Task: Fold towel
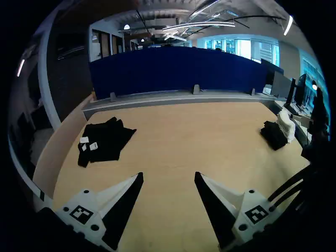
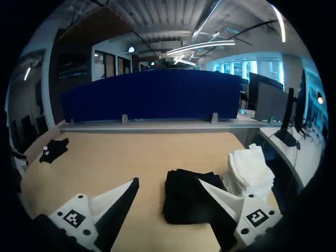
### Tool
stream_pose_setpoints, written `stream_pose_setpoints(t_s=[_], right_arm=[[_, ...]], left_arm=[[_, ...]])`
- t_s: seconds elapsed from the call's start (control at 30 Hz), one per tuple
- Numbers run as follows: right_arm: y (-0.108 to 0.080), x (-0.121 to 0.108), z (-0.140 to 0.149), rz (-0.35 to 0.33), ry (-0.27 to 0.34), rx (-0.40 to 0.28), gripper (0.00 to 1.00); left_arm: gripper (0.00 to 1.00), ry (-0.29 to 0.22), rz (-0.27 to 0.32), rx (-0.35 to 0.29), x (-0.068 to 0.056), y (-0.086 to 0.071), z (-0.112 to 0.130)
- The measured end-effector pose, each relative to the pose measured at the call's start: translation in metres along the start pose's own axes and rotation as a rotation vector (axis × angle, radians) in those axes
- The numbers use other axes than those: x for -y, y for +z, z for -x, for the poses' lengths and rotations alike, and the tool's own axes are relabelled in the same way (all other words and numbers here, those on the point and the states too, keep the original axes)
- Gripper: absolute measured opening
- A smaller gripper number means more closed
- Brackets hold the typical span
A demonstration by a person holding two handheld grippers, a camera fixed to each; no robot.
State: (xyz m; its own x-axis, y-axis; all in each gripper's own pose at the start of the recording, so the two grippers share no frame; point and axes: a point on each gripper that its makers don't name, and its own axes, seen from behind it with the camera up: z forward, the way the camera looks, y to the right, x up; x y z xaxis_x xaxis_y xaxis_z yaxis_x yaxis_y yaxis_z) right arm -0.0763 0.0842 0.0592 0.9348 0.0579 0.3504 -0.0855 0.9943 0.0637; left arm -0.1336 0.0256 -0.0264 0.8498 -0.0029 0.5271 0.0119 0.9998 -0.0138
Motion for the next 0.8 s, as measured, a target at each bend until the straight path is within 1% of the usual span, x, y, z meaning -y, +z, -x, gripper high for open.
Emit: stream_pose_setpoints(t_s=[0.2, 0.4, 0.5, 0.6, 0.7, 0.8], right_arm=[[-0.014, 0.014, -0.02, 0.007, 0.041, -0.069, 1.0], [-0.026, 0.038, -0.041, -0.002, 0.078, -0.141, 1.0], [-0.032, 0.045, -0.053, 0.017, 0.065, -0.192, 1.0], [-0.036, 0.051, -0.061, 0.045, 0.038, -0.229, 1.0], [-0.04, 0.059, -0.066, 0.059, 0.013, -0.263, 1.0], [-0.046, 0.067, -0.072, 0.063, -0.009, -0.304, 1.0]], left_arm=[[0.9, -0.019, 0.005, -0.046, 0.0, 0.005, -0.012], [0.9, -0.03, 0.004, -0.109, 0.003, 0.011, -0.028], [0.9, -0.045, 0.009, -0.152, 0.003, 0.013, -0.038], [0.9, -0.066, 0.008, -0.205, 0.003, 0.013, -0.05], [0.9, -0.082, -0.001, -0.282, 0.005, 0.009, -0.068], [0.9, -0.089, -0.014, -0.375, 0.008, -0.001, -0.089]])
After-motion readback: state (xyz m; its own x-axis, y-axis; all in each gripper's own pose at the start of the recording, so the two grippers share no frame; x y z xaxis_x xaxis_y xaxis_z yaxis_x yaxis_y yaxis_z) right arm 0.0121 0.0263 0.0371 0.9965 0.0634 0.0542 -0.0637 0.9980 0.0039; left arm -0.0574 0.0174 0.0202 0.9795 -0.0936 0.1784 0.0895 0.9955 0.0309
